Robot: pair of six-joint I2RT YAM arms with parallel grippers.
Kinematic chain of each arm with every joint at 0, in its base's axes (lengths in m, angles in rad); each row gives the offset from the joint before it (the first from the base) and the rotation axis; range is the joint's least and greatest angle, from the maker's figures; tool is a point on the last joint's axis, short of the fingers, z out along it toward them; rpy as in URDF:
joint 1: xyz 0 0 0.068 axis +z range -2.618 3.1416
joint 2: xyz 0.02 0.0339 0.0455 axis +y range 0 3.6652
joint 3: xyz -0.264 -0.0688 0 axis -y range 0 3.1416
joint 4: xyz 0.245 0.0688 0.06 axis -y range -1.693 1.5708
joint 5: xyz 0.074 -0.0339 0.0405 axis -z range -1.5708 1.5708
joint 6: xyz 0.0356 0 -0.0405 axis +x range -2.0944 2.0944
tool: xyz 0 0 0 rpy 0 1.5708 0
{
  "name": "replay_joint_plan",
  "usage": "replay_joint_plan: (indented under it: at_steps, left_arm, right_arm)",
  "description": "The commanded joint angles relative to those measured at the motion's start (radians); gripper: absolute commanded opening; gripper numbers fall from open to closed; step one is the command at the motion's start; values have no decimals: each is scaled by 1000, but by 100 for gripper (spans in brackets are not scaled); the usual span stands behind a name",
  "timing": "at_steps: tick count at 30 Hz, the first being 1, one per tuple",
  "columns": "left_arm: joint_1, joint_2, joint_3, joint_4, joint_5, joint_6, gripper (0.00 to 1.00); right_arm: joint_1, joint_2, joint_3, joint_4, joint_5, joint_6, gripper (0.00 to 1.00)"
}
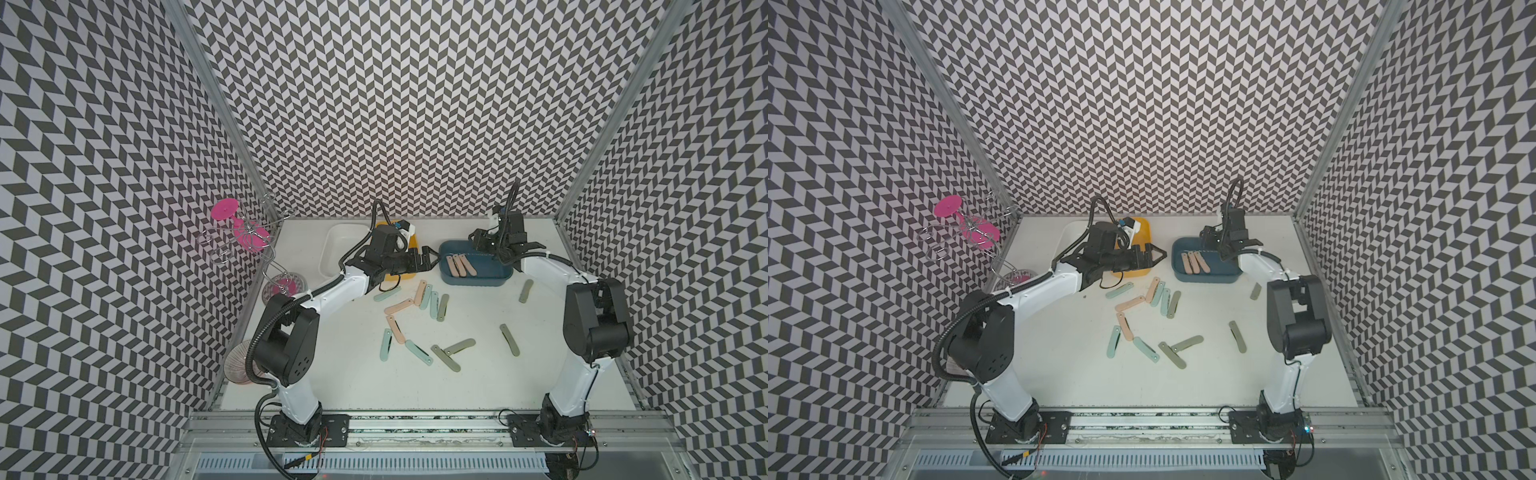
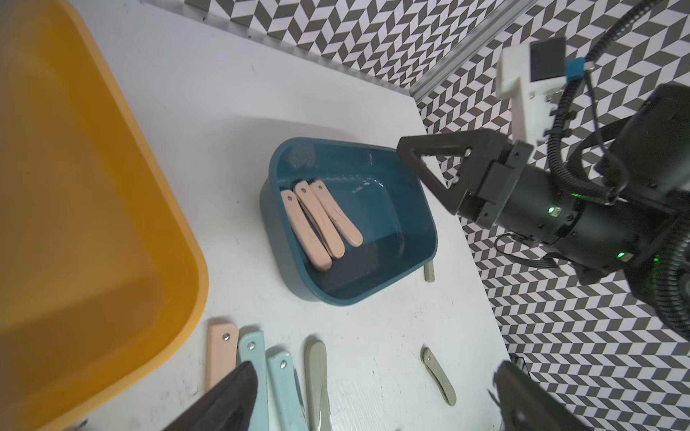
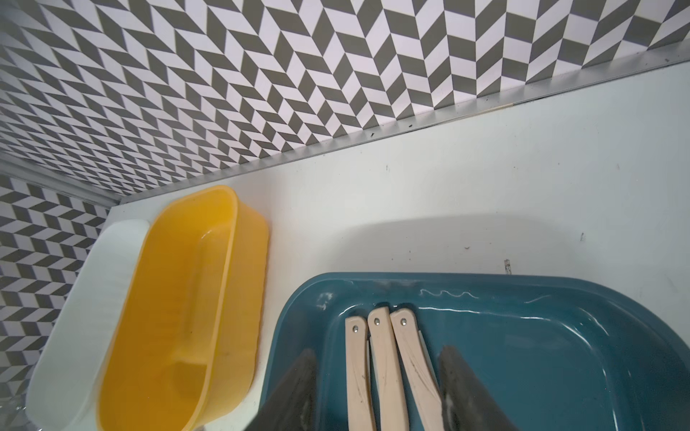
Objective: Place the fruit knives into the storage box by color
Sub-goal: Place the fruit knife in the storage box, then pick up the fruit knife from the center of the board.
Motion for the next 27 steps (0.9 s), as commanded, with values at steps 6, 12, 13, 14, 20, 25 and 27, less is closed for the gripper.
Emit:
replay_joint_plan:
  at_steps: [6, 12, 13, 14, 20, 25, 27]
  left_arm:
    - [-5, -94, -47, -33, -41, 28, 100]
    - [16, -143, -123, -26, -48, 29, 100]
    - [19, -156, -143, -23, -49, 26, 100]
    - [24, -168, -163, -20, -53, 25, 100]
    - [54, -264, -292, -18, -67, 6, 100]
    - [88, -358, -385, -33, -86, -5, 100]
    - [109, -396, -413, -44, -89, -7, 100]
  right_arm:
    - [4, 49, -4, -4, -16, -5, 51]
    - [26, -22, -108, 27, -38, -8, 51]
    - [36, -44, -134, 35, -42, -5, 51]
    - [49, -64, -159, 40, -46, -3, 51]
    - [197, -191, -279, 51, -5, -3, 51]
    - [369, -249, -339, 45, 46, 10, 52]
    - [446, -255, -351, 42, 74, 16, 52]
